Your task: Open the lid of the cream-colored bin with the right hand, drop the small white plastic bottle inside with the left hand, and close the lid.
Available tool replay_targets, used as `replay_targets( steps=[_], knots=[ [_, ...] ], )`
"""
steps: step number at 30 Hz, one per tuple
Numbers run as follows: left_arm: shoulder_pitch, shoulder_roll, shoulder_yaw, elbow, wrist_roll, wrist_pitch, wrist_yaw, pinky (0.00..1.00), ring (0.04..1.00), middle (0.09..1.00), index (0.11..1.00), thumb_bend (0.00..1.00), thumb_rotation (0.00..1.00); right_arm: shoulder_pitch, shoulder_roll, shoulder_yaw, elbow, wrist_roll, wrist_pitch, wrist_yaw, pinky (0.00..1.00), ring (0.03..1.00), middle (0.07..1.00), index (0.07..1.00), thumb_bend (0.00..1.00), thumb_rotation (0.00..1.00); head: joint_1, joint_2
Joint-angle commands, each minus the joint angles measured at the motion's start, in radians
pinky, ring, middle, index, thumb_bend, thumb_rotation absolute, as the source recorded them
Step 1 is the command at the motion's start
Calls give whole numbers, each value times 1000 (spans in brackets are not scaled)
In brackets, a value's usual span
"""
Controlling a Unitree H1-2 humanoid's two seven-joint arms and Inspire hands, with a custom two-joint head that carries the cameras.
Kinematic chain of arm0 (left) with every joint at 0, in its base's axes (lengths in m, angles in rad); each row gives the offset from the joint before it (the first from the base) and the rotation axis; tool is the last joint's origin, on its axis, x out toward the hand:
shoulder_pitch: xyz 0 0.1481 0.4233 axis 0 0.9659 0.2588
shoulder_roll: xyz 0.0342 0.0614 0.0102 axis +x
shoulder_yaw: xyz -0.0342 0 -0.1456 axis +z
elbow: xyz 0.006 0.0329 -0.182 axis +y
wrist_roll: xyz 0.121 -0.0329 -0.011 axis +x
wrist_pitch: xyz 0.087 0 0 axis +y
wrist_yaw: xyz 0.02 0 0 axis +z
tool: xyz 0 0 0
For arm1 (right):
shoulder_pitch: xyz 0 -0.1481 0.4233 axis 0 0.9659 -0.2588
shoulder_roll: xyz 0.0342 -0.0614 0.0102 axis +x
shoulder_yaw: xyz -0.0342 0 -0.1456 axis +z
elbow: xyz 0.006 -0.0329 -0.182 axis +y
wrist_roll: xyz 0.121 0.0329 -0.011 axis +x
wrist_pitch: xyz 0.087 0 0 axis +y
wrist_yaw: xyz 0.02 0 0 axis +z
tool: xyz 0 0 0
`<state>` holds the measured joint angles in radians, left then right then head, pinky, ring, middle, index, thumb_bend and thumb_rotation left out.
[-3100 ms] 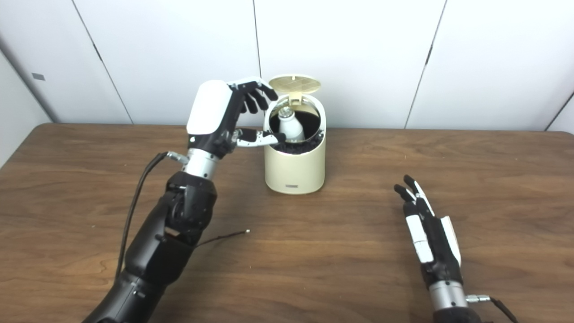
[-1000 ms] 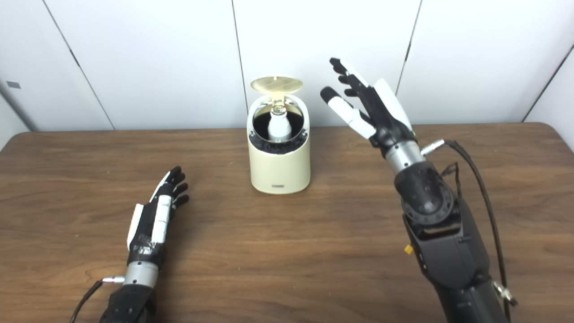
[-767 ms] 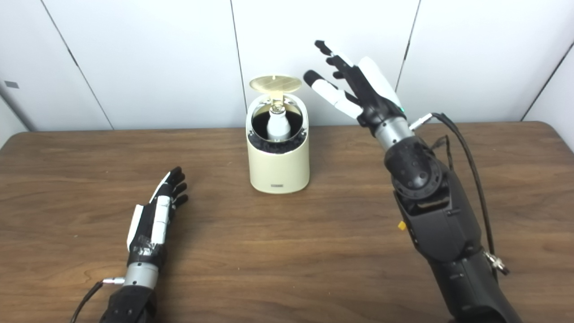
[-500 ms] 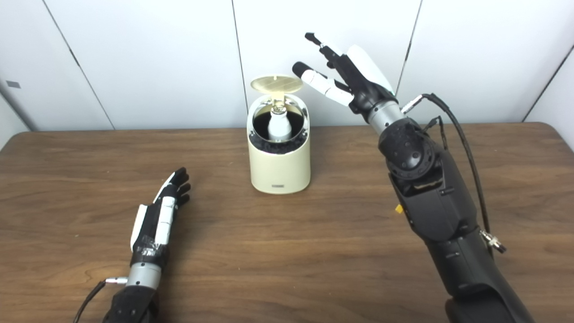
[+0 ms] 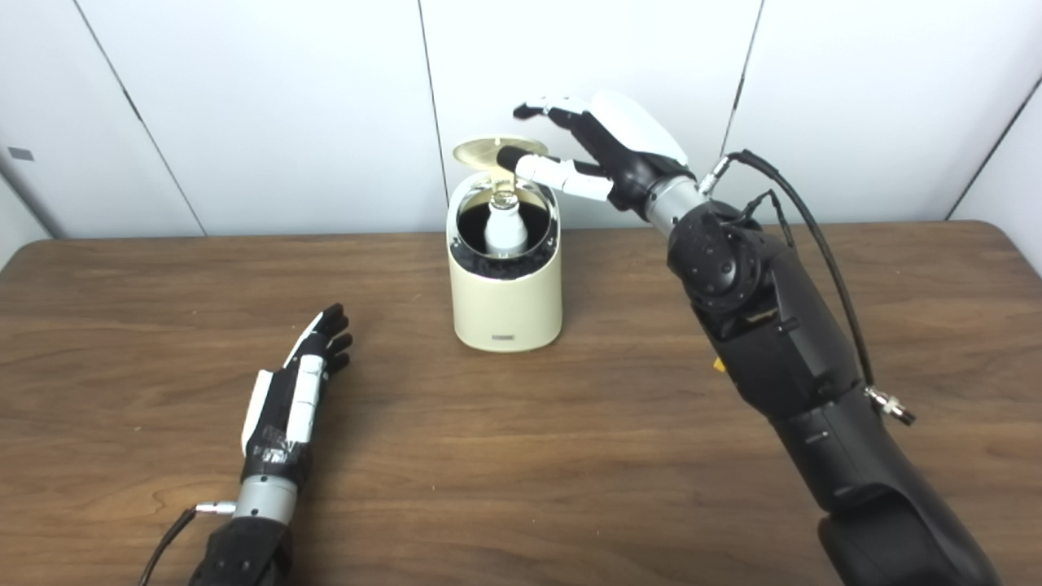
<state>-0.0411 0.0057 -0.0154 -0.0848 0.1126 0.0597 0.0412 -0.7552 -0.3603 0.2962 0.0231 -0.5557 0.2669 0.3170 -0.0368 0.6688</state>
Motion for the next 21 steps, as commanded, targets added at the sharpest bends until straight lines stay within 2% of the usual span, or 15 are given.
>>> replay_targets(
  steps=[1, 13, 21],
  knots=[
    [-15, -9, -23, -10, 15, 4, -6, 879, 919, 923, 931, 642, 1000, -52, -15, -7, -34, -17, -27, -8, 977, 999, 966, 799, 620, 1000, -1, 0],
    [-20, -16, -31, -8, 30, -2, 2, 880, 917, 920, 920, 642, 1000, -28, -20, 1, -49, -30, -18, 20, 997, 1000, 1000, 773, 661, 1000, 3, 0],
    [-19, -13, -36, -7, 42, 3, 1, 880, 923, 928, 931, 640, 1000, 0, -29, 1, -65, -38, -26, 32, 946, 1000, 1000, 776, 643, 1000, 8, 3]
  ],
)
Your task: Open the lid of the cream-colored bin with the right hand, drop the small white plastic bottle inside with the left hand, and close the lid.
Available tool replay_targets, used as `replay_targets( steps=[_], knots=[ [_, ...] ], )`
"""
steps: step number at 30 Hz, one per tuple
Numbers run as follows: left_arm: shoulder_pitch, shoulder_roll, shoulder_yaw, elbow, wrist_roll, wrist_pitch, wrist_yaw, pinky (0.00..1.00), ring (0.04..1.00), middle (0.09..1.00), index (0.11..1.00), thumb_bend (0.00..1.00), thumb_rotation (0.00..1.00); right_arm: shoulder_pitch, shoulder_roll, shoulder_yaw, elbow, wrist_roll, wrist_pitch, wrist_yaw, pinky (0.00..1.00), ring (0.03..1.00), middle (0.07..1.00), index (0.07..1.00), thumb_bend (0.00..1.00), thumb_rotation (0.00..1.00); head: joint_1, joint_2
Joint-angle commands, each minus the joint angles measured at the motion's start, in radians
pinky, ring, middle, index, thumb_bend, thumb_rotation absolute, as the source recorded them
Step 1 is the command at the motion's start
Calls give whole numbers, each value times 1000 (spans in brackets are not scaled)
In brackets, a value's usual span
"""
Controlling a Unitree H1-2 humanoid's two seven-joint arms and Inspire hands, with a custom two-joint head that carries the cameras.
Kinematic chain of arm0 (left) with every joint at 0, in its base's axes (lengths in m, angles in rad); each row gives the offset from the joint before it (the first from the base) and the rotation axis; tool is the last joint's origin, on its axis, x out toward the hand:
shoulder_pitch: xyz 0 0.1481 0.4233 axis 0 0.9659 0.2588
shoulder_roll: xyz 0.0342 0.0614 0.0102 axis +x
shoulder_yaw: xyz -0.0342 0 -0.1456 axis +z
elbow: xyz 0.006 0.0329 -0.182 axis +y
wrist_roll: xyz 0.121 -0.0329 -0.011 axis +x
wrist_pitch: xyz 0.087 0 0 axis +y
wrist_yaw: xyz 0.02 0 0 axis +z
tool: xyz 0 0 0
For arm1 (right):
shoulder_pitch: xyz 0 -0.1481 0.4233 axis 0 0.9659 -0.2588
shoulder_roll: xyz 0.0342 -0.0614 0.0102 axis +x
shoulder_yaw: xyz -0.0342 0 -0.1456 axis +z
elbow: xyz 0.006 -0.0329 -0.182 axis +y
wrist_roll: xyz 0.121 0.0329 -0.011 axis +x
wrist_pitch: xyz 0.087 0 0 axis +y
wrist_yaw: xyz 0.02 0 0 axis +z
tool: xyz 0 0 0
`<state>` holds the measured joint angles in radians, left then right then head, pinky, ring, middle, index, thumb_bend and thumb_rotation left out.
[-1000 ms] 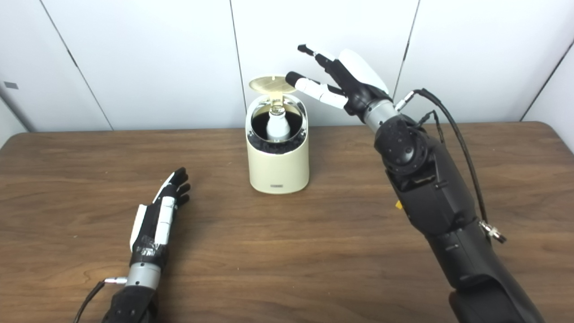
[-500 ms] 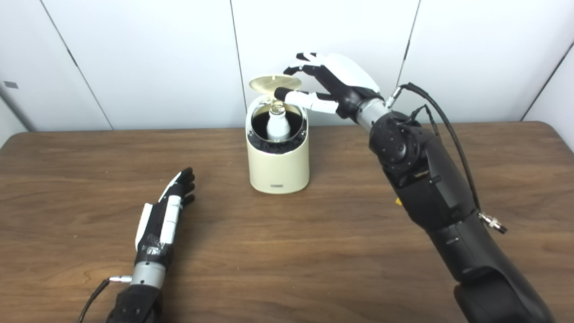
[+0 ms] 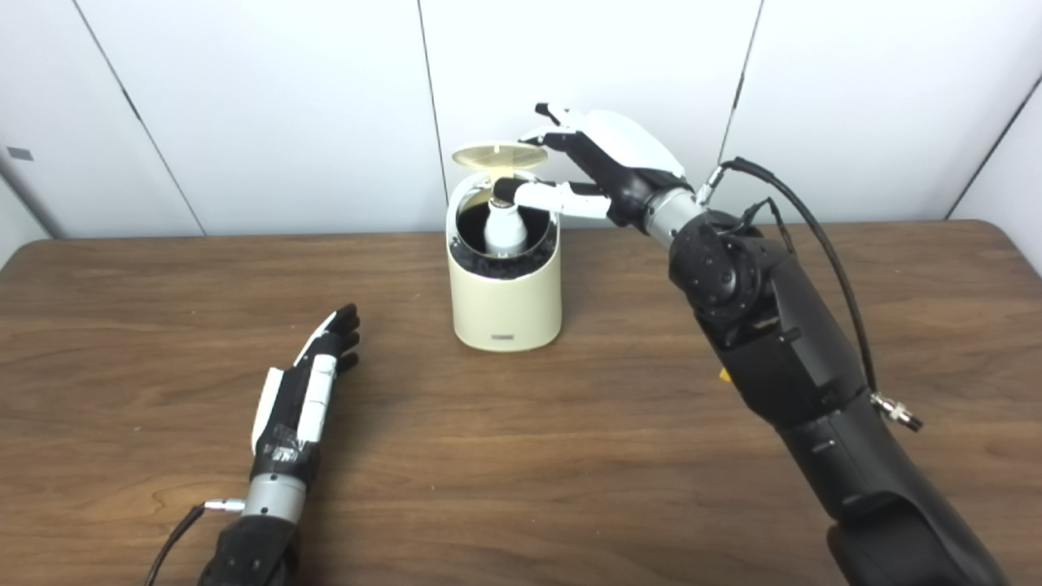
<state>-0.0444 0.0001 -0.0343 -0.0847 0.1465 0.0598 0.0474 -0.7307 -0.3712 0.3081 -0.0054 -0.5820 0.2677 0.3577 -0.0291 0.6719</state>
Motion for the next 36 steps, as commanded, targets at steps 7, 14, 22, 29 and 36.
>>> replay_targets(
  steps=[7, 14, 22, 29, 36],
  knots=[
    [-15, -10, -17, -12, 18, 17, 1, 889, 930, 935, 933, 658, 1000, 20, -33, 6, -102, -31, -35, 16, 999, 1000, 1000, 778, 643, 1000, 1, 1],
    [-17, -15, -14, -13, 13, 19, 4, 916, 937, 938, 949, 684, 1000, 57, -35, 5, -155, -40, -25, 46, 1000, 1000, 1000, 794, 668, 1000, 6, 4],
    [-16, -19, -11, -22, 21, 34, 12, 929, 924, 925, 953, 667, 1000, 85, -17, 34, -172, -100, -6, 67, 1000, 1000, 1000, 833, 676, 1000, 7, 6],
    [-14, -21, -21, -33, 27, 56, 18, 935, 932, 937, 958, 629, 998, 92, -2, 44, -148, -125, -31, 58, 1000, 1000, 1000, 845, 664, 1000, 9, 8],
    [-14, -23, -25, -40, 41, 69, 24, 947, 941, 952, 957, 636, 996, 102, -6, 53, -166, -126, -30, 79, 1000, 1000, 1000, 841, 637, 1000, 14, 11]
  ],
)
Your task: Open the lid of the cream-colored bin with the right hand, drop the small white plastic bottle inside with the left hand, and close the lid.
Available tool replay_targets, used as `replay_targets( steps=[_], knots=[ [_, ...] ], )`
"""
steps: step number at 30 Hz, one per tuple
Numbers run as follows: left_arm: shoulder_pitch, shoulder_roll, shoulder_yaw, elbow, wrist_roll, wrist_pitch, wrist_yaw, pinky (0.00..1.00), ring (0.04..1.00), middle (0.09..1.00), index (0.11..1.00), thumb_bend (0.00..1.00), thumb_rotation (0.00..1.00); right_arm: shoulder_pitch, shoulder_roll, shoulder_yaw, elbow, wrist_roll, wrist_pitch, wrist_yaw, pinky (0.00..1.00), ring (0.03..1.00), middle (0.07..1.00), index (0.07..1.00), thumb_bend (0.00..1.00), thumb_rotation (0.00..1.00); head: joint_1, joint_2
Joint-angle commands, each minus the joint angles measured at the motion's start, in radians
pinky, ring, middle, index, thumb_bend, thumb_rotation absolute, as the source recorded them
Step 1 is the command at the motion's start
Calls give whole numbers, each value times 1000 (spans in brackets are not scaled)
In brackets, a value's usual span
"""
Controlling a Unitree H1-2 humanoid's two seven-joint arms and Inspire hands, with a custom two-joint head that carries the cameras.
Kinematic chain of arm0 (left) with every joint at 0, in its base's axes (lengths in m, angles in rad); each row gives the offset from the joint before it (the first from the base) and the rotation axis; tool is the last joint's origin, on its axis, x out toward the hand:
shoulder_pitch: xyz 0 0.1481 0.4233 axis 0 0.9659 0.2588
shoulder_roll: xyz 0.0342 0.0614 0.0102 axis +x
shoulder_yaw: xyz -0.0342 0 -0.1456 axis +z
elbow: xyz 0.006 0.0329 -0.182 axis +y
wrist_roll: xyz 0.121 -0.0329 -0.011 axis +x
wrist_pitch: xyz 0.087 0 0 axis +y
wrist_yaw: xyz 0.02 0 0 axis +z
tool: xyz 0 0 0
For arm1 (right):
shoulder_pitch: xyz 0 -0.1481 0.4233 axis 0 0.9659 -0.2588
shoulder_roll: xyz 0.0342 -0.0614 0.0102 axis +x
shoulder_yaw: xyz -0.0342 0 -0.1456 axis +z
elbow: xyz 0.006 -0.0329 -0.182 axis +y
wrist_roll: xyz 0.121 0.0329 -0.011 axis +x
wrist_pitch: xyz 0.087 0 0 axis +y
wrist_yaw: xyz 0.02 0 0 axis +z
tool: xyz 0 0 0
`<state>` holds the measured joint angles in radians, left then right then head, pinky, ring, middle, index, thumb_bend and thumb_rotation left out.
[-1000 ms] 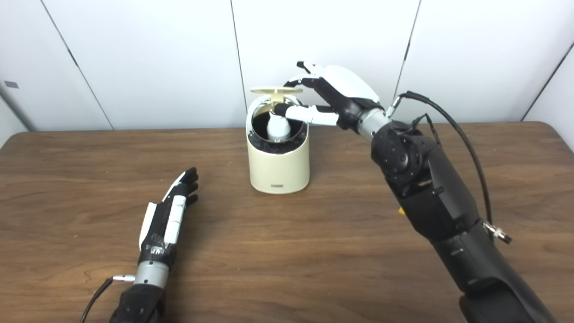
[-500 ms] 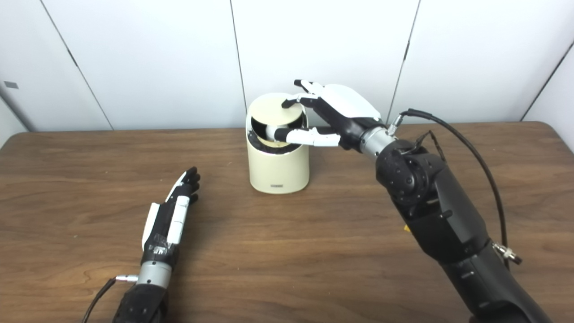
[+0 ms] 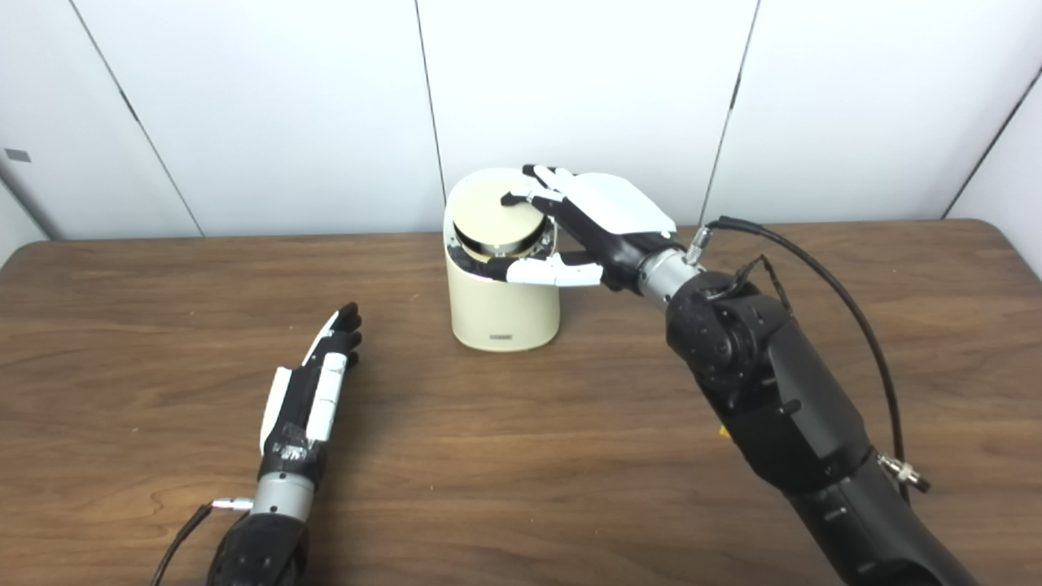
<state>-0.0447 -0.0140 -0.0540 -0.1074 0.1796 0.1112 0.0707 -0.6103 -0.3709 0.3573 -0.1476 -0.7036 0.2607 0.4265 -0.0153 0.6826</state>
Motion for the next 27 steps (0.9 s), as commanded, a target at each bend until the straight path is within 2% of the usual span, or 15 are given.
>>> replay_targets(
  steps=[1, 16, 27],
  knots=[
    [-14, -10, -6, -18, 10, 19, 2, 941, 939, 950, 957, 635, 997, -16, -6, 5, -26, -6, -24, 11, 1000, 1000, 1000, 839, 633, 1000, 2, 1],
    [-18, -13, -5, -18, 25, 22, 11, 915, 924, 933, 951, 607, 989, 41, -19, 3, -73, -9, -37, 21, 1000, 1000, 1000, 795, 617, 995, 5, 4],
    [-21, -14, -4, -19, 23, 21, 10, 916, 924, 933, 952, 602, 982, 75, -14, 5, -92, -27, -46, 25, 1000, 1000, 1000, 805, 601, 967, 8, 6]
  ],
)
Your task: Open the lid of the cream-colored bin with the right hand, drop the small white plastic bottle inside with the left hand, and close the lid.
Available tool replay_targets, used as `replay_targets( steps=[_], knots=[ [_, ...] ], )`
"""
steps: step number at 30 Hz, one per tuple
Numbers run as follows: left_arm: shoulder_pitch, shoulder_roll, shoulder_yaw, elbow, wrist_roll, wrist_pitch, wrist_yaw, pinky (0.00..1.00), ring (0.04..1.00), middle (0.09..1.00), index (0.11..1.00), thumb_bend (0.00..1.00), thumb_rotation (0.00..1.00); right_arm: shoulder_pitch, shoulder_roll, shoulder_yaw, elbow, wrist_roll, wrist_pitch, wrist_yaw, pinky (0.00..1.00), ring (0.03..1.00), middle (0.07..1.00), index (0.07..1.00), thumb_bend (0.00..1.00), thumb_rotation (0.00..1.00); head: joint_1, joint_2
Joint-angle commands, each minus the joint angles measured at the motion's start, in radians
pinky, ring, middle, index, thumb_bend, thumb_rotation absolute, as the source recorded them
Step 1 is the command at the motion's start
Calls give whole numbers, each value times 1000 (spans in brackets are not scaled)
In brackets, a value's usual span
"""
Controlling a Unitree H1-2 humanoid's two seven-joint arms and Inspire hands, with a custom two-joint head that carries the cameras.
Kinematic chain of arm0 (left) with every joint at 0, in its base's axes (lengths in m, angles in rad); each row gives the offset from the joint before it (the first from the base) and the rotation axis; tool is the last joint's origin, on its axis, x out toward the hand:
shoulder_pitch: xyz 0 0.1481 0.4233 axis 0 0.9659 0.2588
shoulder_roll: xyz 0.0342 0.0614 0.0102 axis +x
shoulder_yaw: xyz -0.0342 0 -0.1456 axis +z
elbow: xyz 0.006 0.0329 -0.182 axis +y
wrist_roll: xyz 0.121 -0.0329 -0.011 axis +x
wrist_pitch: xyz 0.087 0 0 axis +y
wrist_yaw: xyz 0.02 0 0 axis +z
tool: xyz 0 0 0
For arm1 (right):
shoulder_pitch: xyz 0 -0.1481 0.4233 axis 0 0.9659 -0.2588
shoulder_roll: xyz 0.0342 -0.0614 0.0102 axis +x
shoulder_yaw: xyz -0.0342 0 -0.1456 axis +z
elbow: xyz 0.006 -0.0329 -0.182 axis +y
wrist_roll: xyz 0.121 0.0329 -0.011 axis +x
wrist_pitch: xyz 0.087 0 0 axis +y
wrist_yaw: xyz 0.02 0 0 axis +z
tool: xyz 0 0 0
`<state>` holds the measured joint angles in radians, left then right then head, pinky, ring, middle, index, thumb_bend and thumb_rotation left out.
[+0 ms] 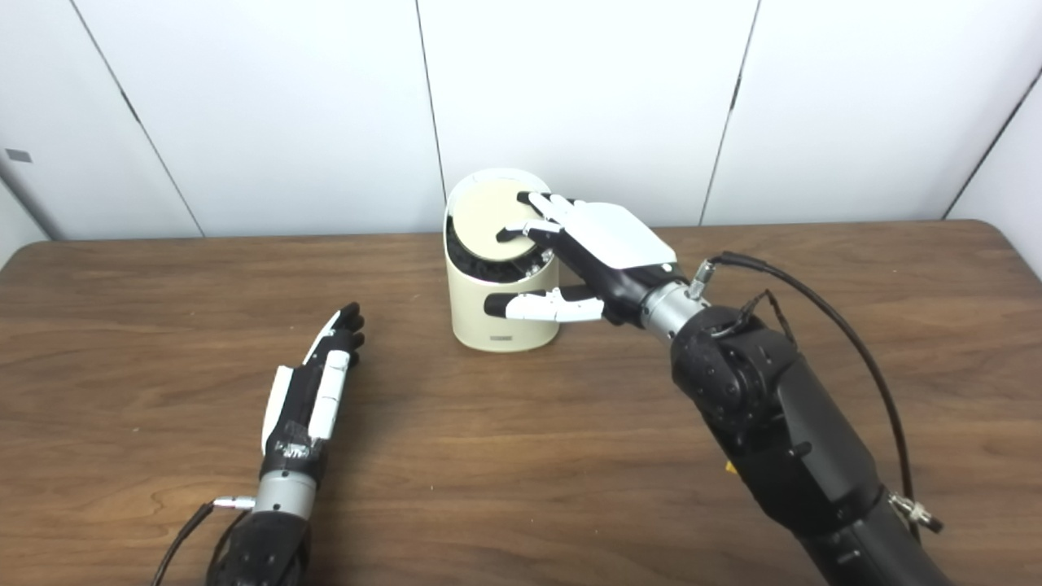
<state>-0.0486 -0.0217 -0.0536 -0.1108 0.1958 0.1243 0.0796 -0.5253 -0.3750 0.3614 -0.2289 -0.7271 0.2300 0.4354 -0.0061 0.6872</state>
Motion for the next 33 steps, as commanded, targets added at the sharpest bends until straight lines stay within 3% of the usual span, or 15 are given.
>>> replay_targets(
  steps=[1, 26, 33],
  knots=[
    [-17, -6, -4, -16, 9, 9, 2, 913, 924, 935, 952, 605, 982, -9, -9, 1, -10, -5, -14, 17, 1000, 1000, 1000, 804, 603, 965, -1, 1],
    [-18, -10, -6, -19, 29, -1, 10, 857, 917, 930, 933, 614, 998, -5, 4, 28, 117, -21, -20, -2, 1000, 1000, 1000, 781, 628, 1000, 2, 6],
    [-20, -11, -4, -14, 30, -3, 11, 873, 924, 925, 926, 619, 997, -10, 15, 17, 109, -17, -12, -19, 1000, 1000, 1000, 830, 607, 1000, 2, 4]
  ],
)
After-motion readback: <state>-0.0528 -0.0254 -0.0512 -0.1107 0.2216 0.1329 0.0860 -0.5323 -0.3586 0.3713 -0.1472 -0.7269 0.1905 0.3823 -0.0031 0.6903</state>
